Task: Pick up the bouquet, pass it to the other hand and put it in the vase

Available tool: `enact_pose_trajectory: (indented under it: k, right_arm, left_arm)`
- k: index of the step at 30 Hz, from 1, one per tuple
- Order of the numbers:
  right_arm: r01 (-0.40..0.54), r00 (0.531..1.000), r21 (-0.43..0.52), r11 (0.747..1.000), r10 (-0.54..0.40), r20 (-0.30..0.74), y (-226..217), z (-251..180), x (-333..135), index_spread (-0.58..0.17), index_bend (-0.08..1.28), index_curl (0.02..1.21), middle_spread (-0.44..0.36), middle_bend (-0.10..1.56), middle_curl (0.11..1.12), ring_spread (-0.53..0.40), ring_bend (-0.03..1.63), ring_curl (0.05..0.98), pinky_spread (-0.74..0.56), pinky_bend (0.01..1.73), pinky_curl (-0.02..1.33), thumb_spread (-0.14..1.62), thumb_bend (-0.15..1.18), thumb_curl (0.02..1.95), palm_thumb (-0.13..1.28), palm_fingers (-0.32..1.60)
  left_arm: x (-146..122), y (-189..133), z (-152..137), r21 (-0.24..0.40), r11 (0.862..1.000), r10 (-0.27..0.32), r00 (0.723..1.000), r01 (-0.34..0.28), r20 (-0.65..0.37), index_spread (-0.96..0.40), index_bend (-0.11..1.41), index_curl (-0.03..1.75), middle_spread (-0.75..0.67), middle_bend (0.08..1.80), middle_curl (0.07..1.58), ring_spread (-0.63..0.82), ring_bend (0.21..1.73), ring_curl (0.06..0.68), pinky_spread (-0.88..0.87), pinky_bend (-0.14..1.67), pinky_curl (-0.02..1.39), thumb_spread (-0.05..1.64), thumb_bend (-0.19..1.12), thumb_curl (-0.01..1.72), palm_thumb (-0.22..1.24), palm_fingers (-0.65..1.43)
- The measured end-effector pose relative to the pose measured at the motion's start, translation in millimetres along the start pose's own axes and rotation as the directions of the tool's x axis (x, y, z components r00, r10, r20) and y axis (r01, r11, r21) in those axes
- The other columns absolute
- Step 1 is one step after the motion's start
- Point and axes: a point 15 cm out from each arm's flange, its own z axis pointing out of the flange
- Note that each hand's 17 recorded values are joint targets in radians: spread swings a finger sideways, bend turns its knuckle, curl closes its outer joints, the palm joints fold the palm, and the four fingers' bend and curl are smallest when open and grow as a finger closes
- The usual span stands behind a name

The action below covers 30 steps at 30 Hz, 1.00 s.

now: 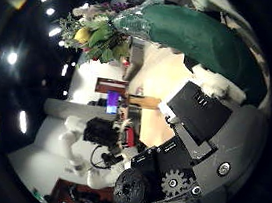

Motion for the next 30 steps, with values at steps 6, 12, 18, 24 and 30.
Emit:
enact_pose_trajectory:
  k: [6, 12, 18, 24, 30]
  right_arm:
    - [0.077, 0.983, -0.007, 0.997, -0.074, 0.17, 22.2, -15.5, -47.2, -0.315, 0.96, 1.09, -0.128, 1.35, 0.77, -0.181, 1.47, 0.61, -0.21, 1.28, 0.76, 0.46, -0.01, 0.93, 1.22, 1.12]
    - [0.176, 0.947, -0.027, 0.984, -0.161, 0.278, 42.5, -16.7, -78.8, -0.314, 0.96, 1.09, -0.126, 1.36, 0.76, -0.172, 1.47, 0.612, -0.22, 1.24, 0.81, 0.39, -0.01, 0.96, 1.23, 1.12]
    - [0.24, 0.904, -0.015, 0.971, -0.218, 0.367, 56.2, -0.9, -66.6, -0.312, 0.96, 1.1, -0.126, 1.36, 0.76, -0.171, 1.47, 0.612, -0.21, 1.22, 0.84, 0.35, -0.02, 0.97, 1.22, 1.13]
    - [0.332, 0.844, -0.051, 0.942, -0.273, 0.461, 77.0, 34.0, -68.3, -0.309, 0.97, 1.09, -0.126, 1.36, 0.76, -0.171, 1.47, 0.613, -0.22, 1.19, 0.88, 0.31, -0.02, 0.98, 1.21, 1.13]
    - [0.394, 0.804, -0.107, 0.913, -0.286, 0.522, 100.0, 67.7, -82.9, -0.307, 0.97, 1.09, -0.126, 1.37, 0.76, -0.171, 1.47, 0.613, -0.22, 1.17, 0.91, 0.3, -0.02, 0.98, 1.21, 1.13]
  left_arm:
    - [15.4, -8.3, -30.6, 0.094, 0.995, 0.04, 0.993, -0.029, -0.114, 0.1, 0.18, 0.35, 0.09, 0.37, 0.37, 0.31, 0.56, 0.158, 0.4, 0.19, 0.26, 0.96, -0.03, 0.28, 0.23, 0.41]
    - [40.1, -14.3, -53.2, 0.184, 0.981, 0.113, 0.956, -0.064, -0.271, 0.08, 0.18, 0.35, 0.05, 0.4, 0.38, 0.26, 0.58, 0.151, 0.33, 0.2, 0.25, 0.94, -0.03, 0.28, 0.19, 0.43]
    - [51.1, -25.5, -72.5, 0.28, 0.959, 0.172, 0.886, -0.049, -0.431, 0.12, 0.16, 0.33, 0.06, 0.39, 0.37, 0.24, 0.63, 0.154, 0.3, 0.24, 0.27, 0.9, -0.03, 0.29, 0.15, 0.39]
    - [60.3, -33.8, -86.6, 0.359, 0.933, 0.241, 0.796, -0.032, -0.555, 0.17, 0.16, 0.32, 0.18, 0.3, 0.35, 0.29, 0.66, 0.154, 0.32, 0.3, 0.29, 0.83, -0.04, 0.3, 0.12, 0.3]
    - [79.3, -33.9, -99.2, 0.345, 0.938, 0.282, 0.664, -0.039, -0.692, 0.21, 0.16, 0.3, 0.27, 0.26, 0.34, 0.36, 0.69, 0.151, 0.37, 0.33, 0.29, 0.76, -0.04, 0.32, 0.1, 0.26]
